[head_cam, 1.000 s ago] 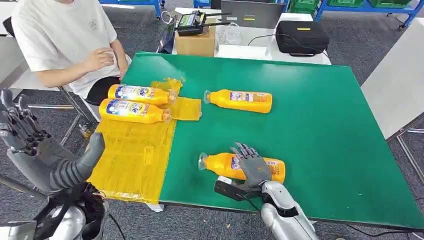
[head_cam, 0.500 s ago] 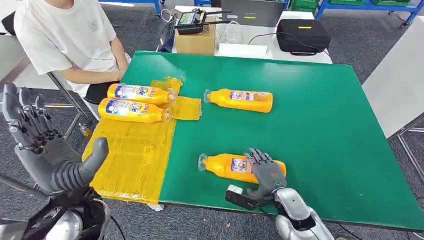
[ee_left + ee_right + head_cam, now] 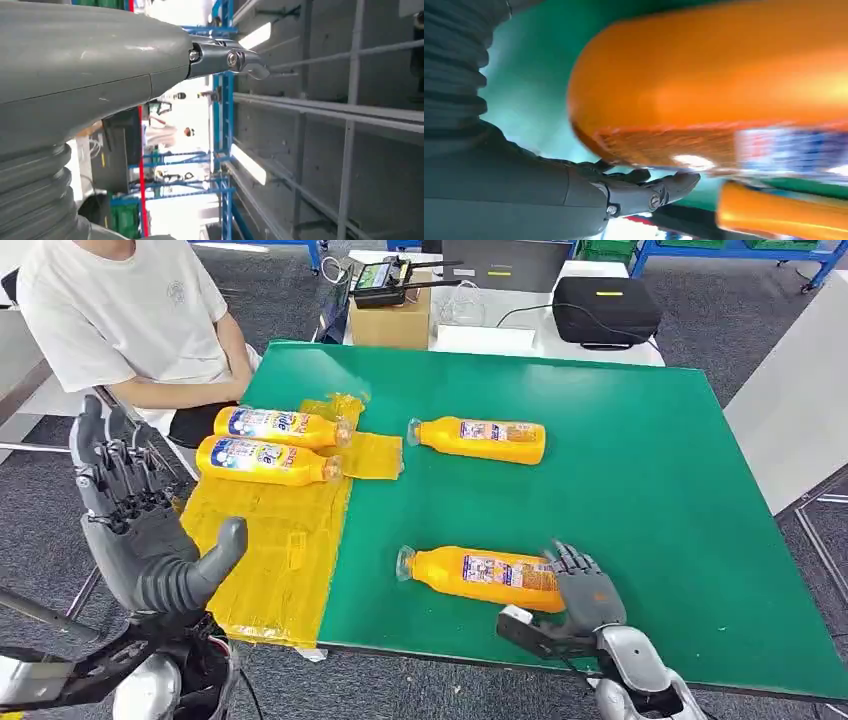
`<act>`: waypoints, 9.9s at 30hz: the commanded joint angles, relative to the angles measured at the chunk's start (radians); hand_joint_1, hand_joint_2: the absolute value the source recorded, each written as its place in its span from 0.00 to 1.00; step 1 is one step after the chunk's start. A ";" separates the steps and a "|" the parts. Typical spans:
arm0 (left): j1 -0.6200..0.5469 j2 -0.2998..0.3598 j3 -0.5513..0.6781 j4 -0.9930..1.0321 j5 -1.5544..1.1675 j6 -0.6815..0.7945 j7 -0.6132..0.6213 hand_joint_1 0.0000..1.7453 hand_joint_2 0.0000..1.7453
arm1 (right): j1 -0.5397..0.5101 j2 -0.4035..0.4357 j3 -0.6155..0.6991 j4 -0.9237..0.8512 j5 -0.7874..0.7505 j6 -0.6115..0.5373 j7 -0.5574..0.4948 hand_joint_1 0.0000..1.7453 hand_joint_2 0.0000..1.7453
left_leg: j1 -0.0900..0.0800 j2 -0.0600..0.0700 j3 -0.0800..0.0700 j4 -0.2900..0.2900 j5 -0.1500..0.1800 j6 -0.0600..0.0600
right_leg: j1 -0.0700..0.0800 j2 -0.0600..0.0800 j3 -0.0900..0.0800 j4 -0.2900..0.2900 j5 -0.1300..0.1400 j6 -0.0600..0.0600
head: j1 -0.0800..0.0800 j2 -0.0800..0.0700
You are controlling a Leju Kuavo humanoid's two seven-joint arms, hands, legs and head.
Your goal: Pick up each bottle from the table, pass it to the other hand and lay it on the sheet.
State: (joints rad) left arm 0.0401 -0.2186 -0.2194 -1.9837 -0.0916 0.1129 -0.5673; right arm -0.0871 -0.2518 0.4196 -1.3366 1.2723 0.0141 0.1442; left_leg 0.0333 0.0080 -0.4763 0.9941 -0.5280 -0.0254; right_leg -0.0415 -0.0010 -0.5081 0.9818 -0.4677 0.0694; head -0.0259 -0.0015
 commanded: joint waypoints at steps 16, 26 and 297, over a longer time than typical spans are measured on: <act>-0.142 0.030 -0.071 0.210 0.054 -0.013 -0.019 0.00 1.00 | -0.370 0.223 -0.022 0.715 -0.147 -0.127 -0.277 0.00 1.00 | 0.001 0.002 0.004 -0.003 0.002 0.003 | 0.002 0.002 0.003 -0.003 0.004 -0.006 | 0.000 0.000; -0.136 0.035 -0.071 0.198 0.047 0.007 -0.030 0.00 1.00 | -0.374 0.252 0.165 0.692 -0.072 -0.157 -0.334 0.00 1.00 | 0.002 0.001 0.004 -0.003 0.002 0.003 | 0.003 0.001 0.003 -0.003 0.004 -0.006 | 0.000 0.000; 0.005 0.057 0.085 0.388 0.146 -0.096 0.358 0.00 1.00 | 0.008 0.227 -0.049 0.011 -0.809 0.058 -0.549 1.00 1.00 | 0.002 0.003 0.010 -0.008 0.001 0.005 | 0.004 0.004 0.010 -0.012 0.005 -0.007 | 0.000 0.000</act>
State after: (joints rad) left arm 0.0327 -0.1740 -0.0439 -1.7929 0.1304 -0.0217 -0.3368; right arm -0.2488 -0.1709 0.4688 -1.0381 0.4944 0.1091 -0.3556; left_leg 0.0351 0.0148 -0.4659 0.9933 -0.5301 -0.0230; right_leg -0.0394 0.0060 -0.4981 0.9749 -0.4639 0.0699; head -0.0259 -0.0015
